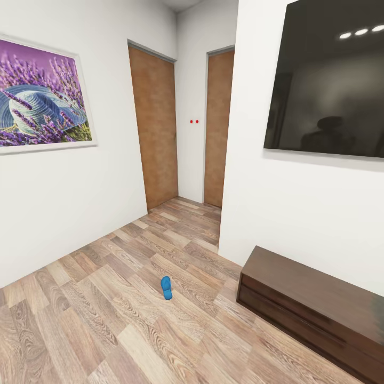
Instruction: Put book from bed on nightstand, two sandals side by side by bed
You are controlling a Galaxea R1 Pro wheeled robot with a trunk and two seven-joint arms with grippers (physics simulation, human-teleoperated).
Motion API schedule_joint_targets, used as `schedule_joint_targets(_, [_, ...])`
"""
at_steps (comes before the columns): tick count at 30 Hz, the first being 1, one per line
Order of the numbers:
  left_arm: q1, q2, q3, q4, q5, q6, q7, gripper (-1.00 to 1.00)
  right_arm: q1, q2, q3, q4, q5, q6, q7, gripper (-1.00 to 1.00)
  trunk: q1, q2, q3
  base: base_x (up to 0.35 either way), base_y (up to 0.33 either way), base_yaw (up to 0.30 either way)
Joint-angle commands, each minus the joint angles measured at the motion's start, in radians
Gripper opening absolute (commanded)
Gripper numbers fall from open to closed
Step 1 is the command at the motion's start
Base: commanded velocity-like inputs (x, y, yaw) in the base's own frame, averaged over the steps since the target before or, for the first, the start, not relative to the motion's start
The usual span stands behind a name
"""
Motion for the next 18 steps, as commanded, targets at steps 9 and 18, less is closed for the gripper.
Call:
schedule_joint_targets(9, [-0.001,0.000,0.000,0.001,-0.001,-0.003,-0.001,1.00,-0.001,0.000,0.000,0.001,0.000,-0.003,0.000,1.00,0.000,-0.001,-0.001,0.000,0.001,0.000])
schedule_joint_targets(18, [-0.001,0.000,0.000,0.001,-0.001,-0.003,-0.001,1.00,-0.001,0.000,0.000,0.001,0.000,-0.003,0.000,1.00,0.000,-0.001,-0.001,0.000,0.000,0.000])
